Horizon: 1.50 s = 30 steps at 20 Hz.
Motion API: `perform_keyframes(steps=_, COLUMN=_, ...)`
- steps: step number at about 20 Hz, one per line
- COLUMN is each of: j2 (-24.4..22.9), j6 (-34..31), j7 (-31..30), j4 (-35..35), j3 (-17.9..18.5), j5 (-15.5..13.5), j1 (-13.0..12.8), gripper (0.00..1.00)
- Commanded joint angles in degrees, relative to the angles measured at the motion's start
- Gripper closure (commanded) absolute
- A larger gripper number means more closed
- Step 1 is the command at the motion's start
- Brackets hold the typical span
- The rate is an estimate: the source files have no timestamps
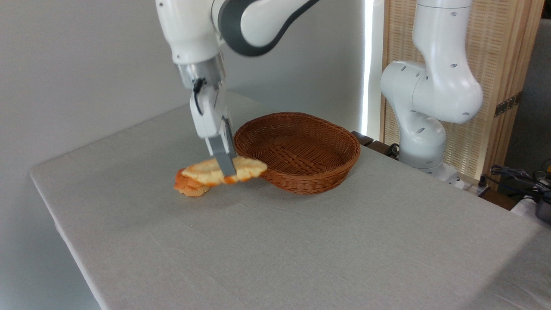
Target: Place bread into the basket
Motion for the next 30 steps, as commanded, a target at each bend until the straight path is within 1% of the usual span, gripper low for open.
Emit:
perform_keyframes(steps=1, j2=-5.37, j6=-5.68, j7=1.13, j4=-0.03, j3=0.38, j5=-2.84, j1=-0.09, gripper=0.54)
perform_keyframes(steps=2, j2=-6.52, j6=-7.61, j7=1.13, j4=-0.03, j3=0.29, j5=-3.19, j1=-0.26, gripper=0.54)
perform_keyframes(steps=3, j2=-7.57, j6=-9.63, j7=1.13, j4=-0.03, j3=0.38, j5=-3.72, j1=-1.22, gripper=0.54)
perform_keyframes(steps=5, j2=-9.51, j6=-12.97, j7=1.04, j4=-0.03, j3=0.47, j5=-4.86, j1=-2.28, gripper=0.54)
perform_keyframes(steps=7, j2=-10.83, j6=-16.23, j7=1.13, j4=-0.12, j3=0.47, j5=-4.95, j1=-4.12, gripper=0.52)
perform_keyframes(steps=10, j2=-11.36, j6=-21.59, j7=1.04, j4=-0.12, j3=0.38, j5=-4.86, j1=-7.20, gripper=0.41)
perform_keyframes(steps=11, j2=-11.36, j6=-22.82, j7=0.87, j4=-0.12, j3=0.29, j5=-4.86, j1=-8.42, gripper=0.28)
perform_keyframes(steps=12, j2=-11.36, j6=-23.96, j7=0.52, j4=-0.12, j3=0.21, j5=-4.52, j1=-9.66, gripper=0.10)
perform_keyframes(steps=13, j2=-11.36, j6=-25.37, j7=0.69, j4=-0.21, j3=0.21, j5=-4.34, j1=-10.45, gripper=0.02)
perform_keyframes(steps=16, j2=-10.92, j6=-28.19, j7=0.69, j4=-0.29, j3=-0.41, j5=-4.25, j1=-11.16, gripper=0.00)
perform_keyframes(steps=30, j2=-10.31, j6=-28.55, j7=1.13, j4=-0.29, j3=-0.59, j5=-4.16, j1=-11.34, gripper=0.00)
